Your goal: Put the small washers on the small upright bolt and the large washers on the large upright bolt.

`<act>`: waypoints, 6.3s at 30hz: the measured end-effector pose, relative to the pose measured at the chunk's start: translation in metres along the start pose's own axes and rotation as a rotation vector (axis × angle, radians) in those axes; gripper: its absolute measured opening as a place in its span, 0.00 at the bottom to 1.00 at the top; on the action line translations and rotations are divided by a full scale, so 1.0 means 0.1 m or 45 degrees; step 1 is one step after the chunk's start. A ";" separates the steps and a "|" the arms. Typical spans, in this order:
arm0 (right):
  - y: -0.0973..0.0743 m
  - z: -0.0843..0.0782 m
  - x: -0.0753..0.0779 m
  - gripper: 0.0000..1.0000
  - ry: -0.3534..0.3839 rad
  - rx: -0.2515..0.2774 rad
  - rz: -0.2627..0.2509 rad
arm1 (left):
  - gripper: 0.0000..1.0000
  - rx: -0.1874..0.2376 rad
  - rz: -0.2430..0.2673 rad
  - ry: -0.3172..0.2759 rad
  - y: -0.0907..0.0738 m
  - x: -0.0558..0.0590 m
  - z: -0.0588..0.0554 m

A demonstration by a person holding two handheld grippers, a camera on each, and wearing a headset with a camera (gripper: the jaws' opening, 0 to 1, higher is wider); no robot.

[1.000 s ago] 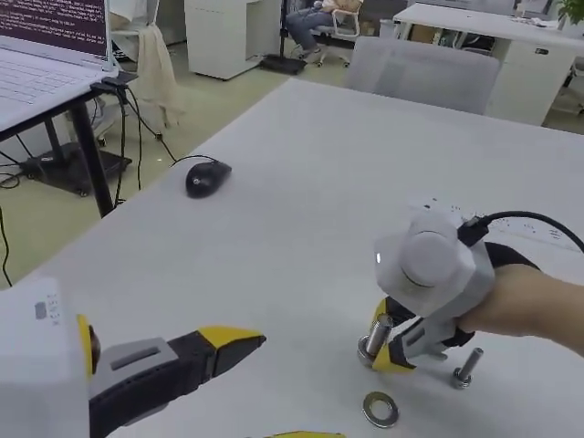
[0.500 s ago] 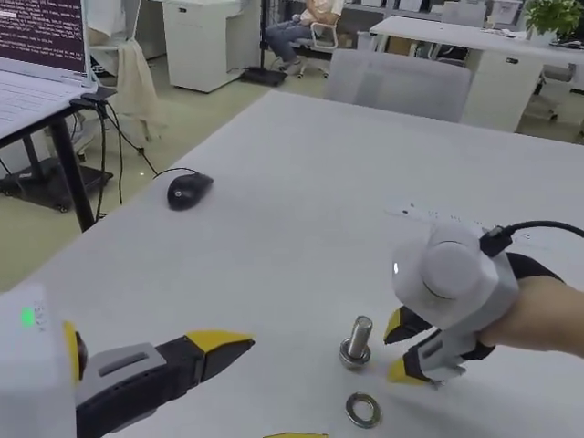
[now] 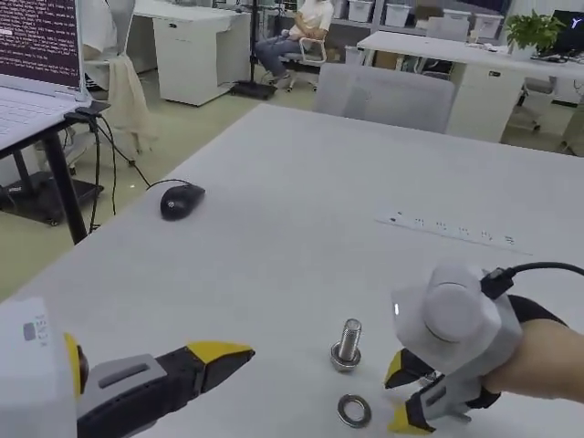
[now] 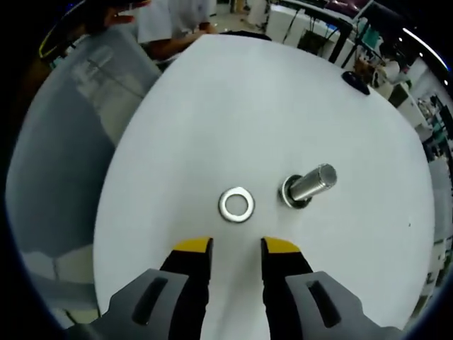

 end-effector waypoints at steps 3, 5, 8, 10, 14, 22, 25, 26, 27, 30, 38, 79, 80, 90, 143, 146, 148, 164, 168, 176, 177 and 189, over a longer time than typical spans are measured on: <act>0.03 0.00 -0.05 0.29 0.001 -0.004 0.002 | 0.52 0.002 0.000 -0.002 -0.01 0.00 -0.01; 0.04 -0.01 -0.06 0.30 0.013 -0.004 0.005 | 0.52 -0.001 -0.001 -0.003 -0.01 0.00 -0.01; 0.07 0.00 -0.06 0.31 0.036 0.000 0.014 | 0.52 0.002 -0.002 -0.003 -0.02 -0.01 -0.01; 0.09 -0.01 -0.07 0.32 0.036 -0.009 0.032 | 0.52 0.000 -0.002 -0.004 -0.02 -0.01 -0.02; 0.12 0.01 -0.04 0.34 0.056 -0.002 0.047 | 0.52 -0.001 0.002 -0.008 -0.03 -0.03 -0.03; 0.20 0.18 0.03 0.34 0.047 0.024 0.058 | 0.52 -0.005 0.017 -0.015 -0.04 -0.09 -0.03; 0.22 0.22 0.03 0.33 0.027 0.036 0.067 | 0.52 0.000 0.021 -0.017 -0.04 -0.10 -0.02; 0.22 0.23 0.03 0.33 0.022 0.035 0.070 | 0.52 -0.002 0.023 -0.017 -0.04 -0.10 -0.02; 0.22 0.22 0.03 0.33 0.013 0.034 0.074 | 0.52 -0.001 0.024 -0.018 -0.04 -0.10 -0.02; 0.22 0.23 0.04 0.33 -0.005 0.034 0.081 | 0.52 -0.002 0.026 -0.022 -0.04 -0.10 -0.02; 0.23 0.27 0.01 0.31 -0.061 0.025 0.091 | 0.52 -0.001 0.024 -0.018 -0.03 -0.08 -0.01; 0.07 0.27 0.09 0.22 -0.027 -0.005 0.042 | 0.51 0.005 0.058 -0.025 -0.08 -0.10 -0.03; 0.05 0.27 0.11 0.22 -0.020 -0.003 0.039 | 0.51 0.003 0.057 -0.024 -0.08 -0.10 -0.03; -0.15 0.20 0.25 0.22 0.020 -0.005 -0.035 | 0.51 0.005 0.034 -0.013 -0.04 -0.07 0.00; -0.01 0.58 0.67 0.22 -0.103 -0.034 -0.068 | 0.51 -0.001 0.052 -0.043 -0.07 -0.15 -0.05; 0.04 0.57 0.65 0.22 -0.113 -0.041 -0.058 | 0.51 0.003 0.052 -0.040 -0.09 -0.15 -0.04; 0.07 0.57 0.65 0.22 -0.115 -0.049 -0.052 | 0.51 -0.004 0.057 -0.042 -0.10 -0.16 -0.05; 0.26 0.45 0.63 0.23 -0.106 -0.048 -0.026 | 0.51 -0.019 0.069 -0.053 -0.11 -0.22 -0.05; 0.25 0.43 0.63 0.24 -0.164 -0.015 -0.025 | 0.51 -0.021 0.070 -0.057 -0.10 -0.22 -0.07; 0.22 0.37 0.59 0.26 -0.106 0.020 -0.036 | 0.51 -0.023 0.069 -0.051 -0.10 -0.21 -0.06; 0.20 0.36 0.59 0.27 -0.090 0.027 -0.036 | 0.51 -0.024 0.068 -0.050 -0.10 -0.21 -0.06; -0.22 0.24 0.48 0.25 0.075 0.210 -0.211 | 0.51 -0.037 0.007 -0.009 -0.02 -0.15 -0.02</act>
Point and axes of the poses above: the centre of the closed fingertips' face, and the gripper's own axes: y roughly forward along the fingers, x roughly to its right, z roughly out of its top, the point moved 7 cm from there along -y, roughly backward along the fingers, and after that the axes turned 11 degrees about -z, right-handed, at the moved point
